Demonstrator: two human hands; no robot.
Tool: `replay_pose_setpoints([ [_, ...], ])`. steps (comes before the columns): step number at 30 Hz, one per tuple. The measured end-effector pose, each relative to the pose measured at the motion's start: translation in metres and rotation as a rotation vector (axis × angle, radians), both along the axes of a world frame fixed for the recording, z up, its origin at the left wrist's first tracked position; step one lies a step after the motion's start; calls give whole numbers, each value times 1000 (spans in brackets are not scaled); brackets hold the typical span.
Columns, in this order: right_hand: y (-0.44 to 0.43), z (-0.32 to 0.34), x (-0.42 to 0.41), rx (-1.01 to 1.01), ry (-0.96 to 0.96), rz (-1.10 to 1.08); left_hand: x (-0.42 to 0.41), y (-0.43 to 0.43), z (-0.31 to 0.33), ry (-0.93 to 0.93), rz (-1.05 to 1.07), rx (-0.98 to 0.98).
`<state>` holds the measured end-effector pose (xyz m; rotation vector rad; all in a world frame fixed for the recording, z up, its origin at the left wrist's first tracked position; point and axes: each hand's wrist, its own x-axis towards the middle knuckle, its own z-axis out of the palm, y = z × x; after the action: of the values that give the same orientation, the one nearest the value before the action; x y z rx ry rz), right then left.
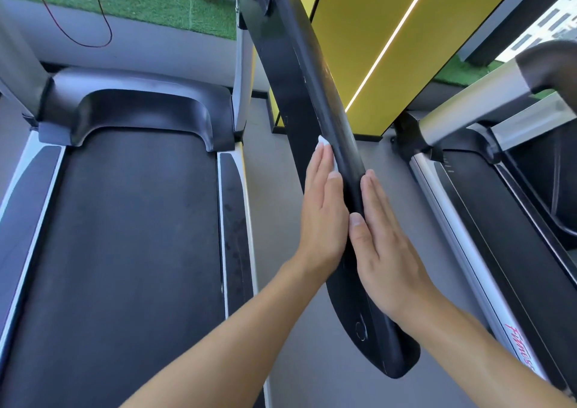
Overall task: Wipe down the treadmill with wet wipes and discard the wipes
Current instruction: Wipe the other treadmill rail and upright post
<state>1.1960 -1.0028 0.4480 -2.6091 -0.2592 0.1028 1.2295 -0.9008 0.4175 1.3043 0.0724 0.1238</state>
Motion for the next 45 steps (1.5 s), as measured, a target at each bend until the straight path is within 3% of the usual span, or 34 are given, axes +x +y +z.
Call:
replay_pose_setpoints([
  [4, 0, 0, -2, 18, -8, 5, -49, -3, -14, -40, -69, 55],
  [10, -1, 0, -2, 16, 3, 2, 4, 4, -14, 50, -24, 68],
  [16, 1, 3, -4, 5, 16, -11, -46, -5, -40, 131, -127, 62],
  [19, 1, 3, -4, 6, 15, -10, -1, 0, -49, 262, -78, 59],
  [22, 0, 3, -5, 4, 19, -14, -18, -8, -47, 220, -35, -21],
  [25, 1, 4, -4, 3, 16, -16, -53, -3, -56, 196, 96, 75],
  [29, 2, 4, -4, 6, 21, -26, -32, 17, -59, 346, 222, 37],
  [32, 1, 3, -5, 5, 25, -34, -15, 26, -46, 316, 295, -33],
  [35, 1, 3, -6, 1, 27, -36, 1, 28, -31, 335, 349, 20],
  [40, 1, 2, -5, 16, 16, -39, 1, 16, -17, 173, 235, 77],
  [45, 1, 2, -5, 45, 23, -40, -1, 7, -3, 104, -25, 105],
])
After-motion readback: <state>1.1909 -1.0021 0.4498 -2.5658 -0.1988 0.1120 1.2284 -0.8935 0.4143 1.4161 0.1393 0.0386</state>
